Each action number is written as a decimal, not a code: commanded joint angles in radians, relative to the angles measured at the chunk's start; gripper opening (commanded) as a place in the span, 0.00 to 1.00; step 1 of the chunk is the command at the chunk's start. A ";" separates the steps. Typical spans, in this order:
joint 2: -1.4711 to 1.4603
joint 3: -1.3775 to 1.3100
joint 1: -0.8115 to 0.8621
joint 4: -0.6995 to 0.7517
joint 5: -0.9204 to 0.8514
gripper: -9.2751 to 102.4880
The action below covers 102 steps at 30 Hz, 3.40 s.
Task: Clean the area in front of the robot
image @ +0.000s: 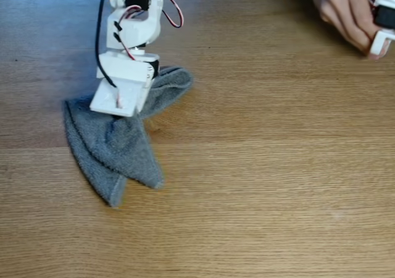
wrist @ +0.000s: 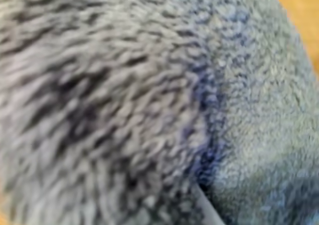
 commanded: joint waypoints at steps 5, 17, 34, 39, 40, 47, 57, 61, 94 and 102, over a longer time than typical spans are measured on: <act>0.345 0.307 -0.002 0.298 0.089 0.08; 0.518 0.609 -0.454 -0.075 0.144 0.08; -0.114 -0.083 -0.038 -0.250 -0.066 0.08; -0.112 -0.215 0.098 -0.005 -0.049 0.08; -0.095 -0.212 0.121 0.040 -0.038 0.08; 0.091 -0.101 0.170 0.422 0.078 0.08; 0.538 0.387 -0.160 0.347 0.189 0.08; 0.684 0.523 -0.284 0.268 0.210 0.08; -0.126 -0.301 0.153 -0.247 -0.021 0.08; 0.077 -0.311 0.132 -0.276 0.112 0.08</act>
